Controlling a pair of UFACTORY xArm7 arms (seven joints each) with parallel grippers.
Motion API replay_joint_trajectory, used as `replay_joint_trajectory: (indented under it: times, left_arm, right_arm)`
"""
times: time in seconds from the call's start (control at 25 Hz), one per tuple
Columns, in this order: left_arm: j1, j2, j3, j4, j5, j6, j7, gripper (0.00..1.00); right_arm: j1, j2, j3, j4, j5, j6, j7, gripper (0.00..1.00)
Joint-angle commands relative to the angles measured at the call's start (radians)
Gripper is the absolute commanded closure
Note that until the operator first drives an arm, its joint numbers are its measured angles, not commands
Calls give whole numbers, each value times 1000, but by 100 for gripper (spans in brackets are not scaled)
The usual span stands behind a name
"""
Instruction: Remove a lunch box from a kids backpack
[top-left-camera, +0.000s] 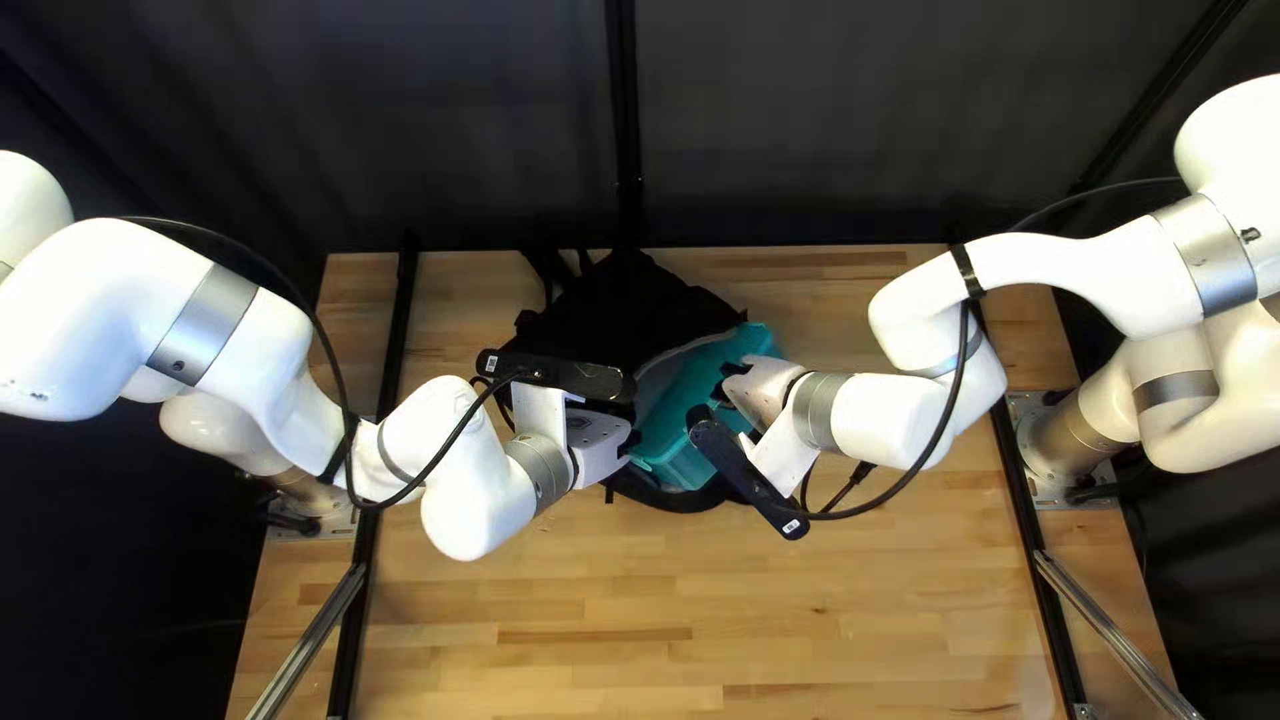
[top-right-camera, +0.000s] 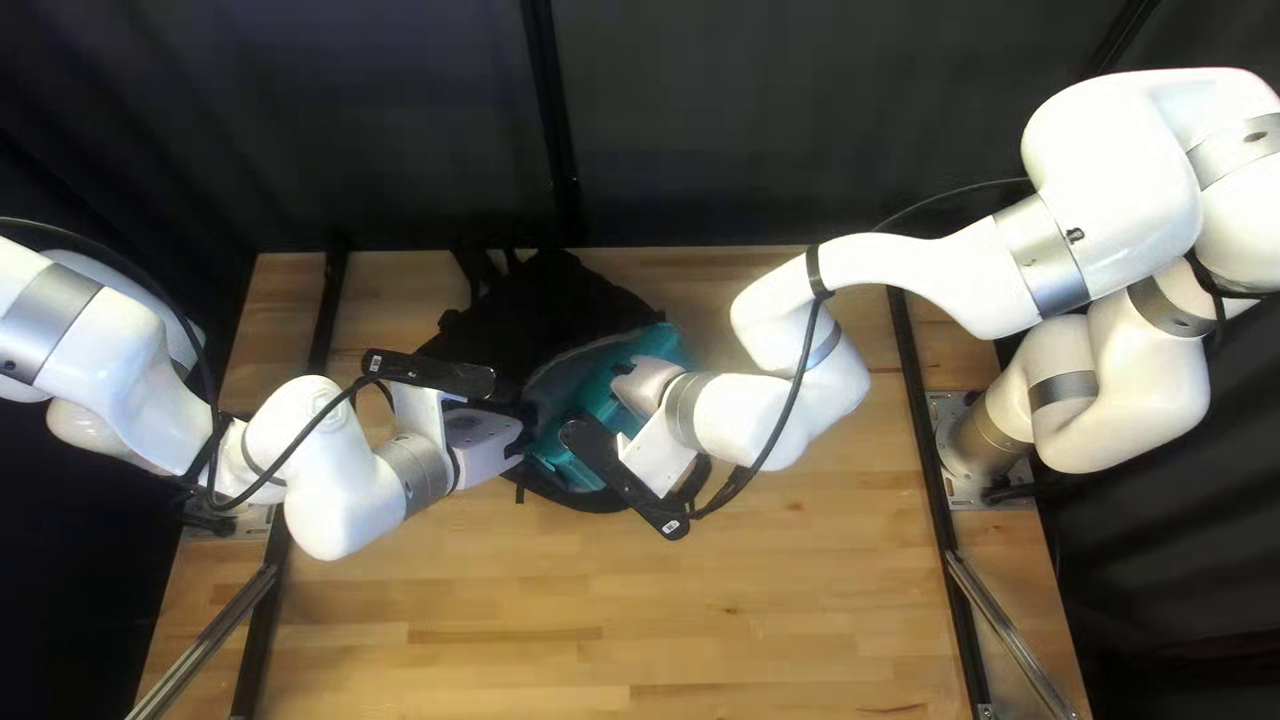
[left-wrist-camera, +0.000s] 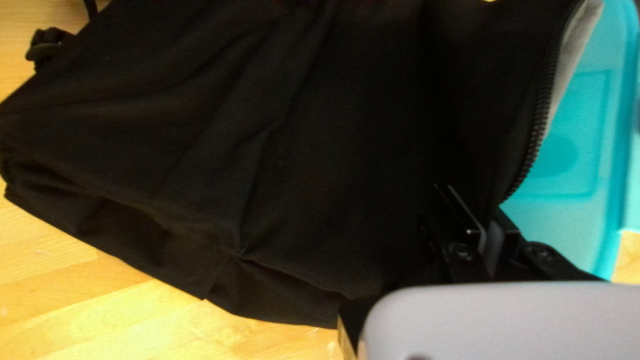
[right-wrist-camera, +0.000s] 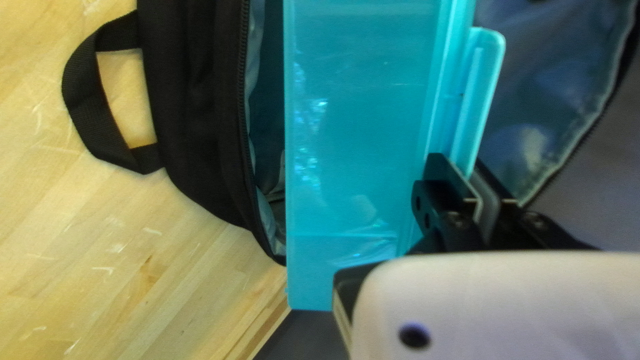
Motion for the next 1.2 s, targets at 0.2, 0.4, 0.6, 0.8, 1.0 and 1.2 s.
replay_joint_trajectory:
  times: [0.2,0.4,0.6,0.8,1.0,1.2]
  left_arm:
    - [2,-33,5,-33,-7,-3,0,100]
    - [1,-47,7,-45,-19,-3,2,100]
    - [-3,-74,7,-68,-36,1,4,100]
    - [-14,-97,0,-79,-65,16,13,100]
    - [-16,-111,-1,-92,-74,18,12,100]
    - [-26,-198,29,-147,-113,-10,90,100]
  right_arm:
    - [25,-64,21,4,44,85,-30,100]
    - [46,-135,35,-16,82,151,-45,100]
    - [60,-208,38,-32,118,216,-61,100]
    - [60,-257,26,-31,138,260,-89,100]
    - [61,-331,3,-67,156,289,-116,100]
    - [67,-473,-55,-186,176,284,-146,100]
